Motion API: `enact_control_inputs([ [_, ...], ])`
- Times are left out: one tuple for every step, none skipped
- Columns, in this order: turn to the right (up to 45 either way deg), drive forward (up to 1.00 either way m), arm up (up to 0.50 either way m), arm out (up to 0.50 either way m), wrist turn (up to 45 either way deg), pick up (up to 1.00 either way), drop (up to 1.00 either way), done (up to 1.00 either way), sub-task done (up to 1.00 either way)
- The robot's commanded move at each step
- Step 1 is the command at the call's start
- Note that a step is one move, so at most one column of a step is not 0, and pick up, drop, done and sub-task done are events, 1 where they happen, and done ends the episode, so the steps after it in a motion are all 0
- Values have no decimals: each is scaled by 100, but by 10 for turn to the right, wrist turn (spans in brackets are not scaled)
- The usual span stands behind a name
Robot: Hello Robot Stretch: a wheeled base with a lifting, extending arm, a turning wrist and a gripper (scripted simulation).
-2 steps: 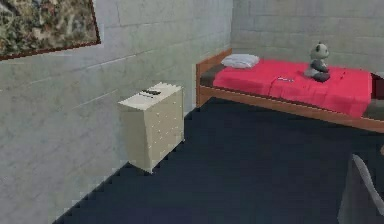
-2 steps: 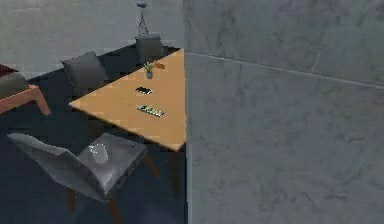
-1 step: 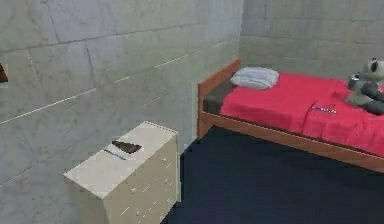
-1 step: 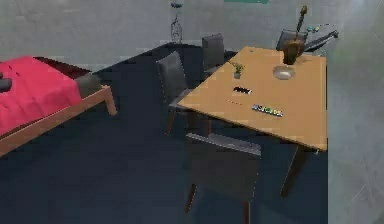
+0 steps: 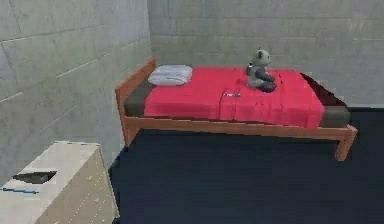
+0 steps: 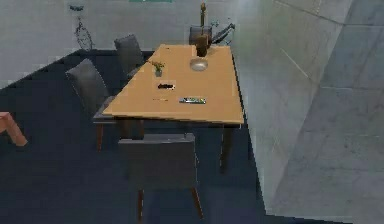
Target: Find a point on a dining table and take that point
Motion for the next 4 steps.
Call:
enact_control_inputs([
  [30, 0, 0, 0, 0, 0, 0, 0, 0],
  [0, 60, 0, 0, 0, 0, 0, 0, 0],
  [450, 0, 0, 0, 0, 0, 0, 0, 0],
  [330, 0, 0, 0, 0, 0, 0, 0, 0],
])
